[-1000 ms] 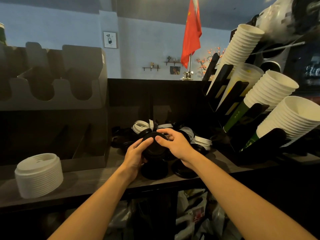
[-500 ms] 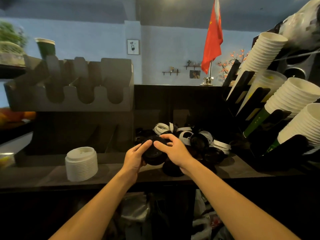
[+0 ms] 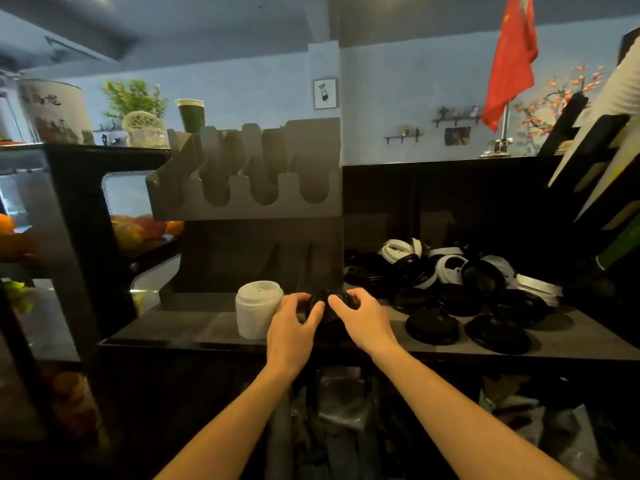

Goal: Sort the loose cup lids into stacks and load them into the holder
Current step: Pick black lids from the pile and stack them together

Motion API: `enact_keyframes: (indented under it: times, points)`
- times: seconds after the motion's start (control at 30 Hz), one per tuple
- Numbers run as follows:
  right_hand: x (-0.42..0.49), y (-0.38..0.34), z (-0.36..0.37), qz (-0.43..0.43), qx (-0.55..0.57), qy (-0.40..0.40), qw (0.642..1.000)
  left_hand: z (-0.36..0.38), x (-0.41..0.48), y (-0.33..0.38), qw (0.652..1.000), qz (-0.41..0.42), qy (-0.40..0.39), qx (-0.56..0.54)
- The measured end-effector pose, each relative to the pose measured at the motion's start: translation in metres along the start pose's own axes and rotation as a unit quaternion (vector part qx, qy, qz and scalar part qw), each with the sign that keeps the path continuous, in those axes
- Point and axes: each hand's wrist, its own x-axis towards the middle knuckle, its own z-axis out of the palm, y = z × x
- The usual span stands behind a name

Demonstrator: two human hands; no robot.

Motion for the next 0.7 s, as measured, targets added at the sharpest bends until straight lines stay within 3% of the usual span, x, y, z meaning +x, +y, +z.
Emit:
enact_keyframes:
  times: [0.17, 0.37, 0.7]
  points:
    - [0.006, 0.006, 0.005, 0.019, -0.091, -0.009, 0.996, 0.008, -0.001, 0.006, 0.999, -0.008, 0.044, -0.031]
    - [0.0, 0.003, -0.008, 0.041, 0.02, -0.12, 0.992, 0.005, -0.009, 0.006, 1.0, 0.012, 0.011, 0.006]
    - [0.003, 0.011, -0.007, -0.023, -0.073, -0.104, 0.992, 0.005, -0.012, 0.002, 0.999, 0.047, 0.018, 0.016]
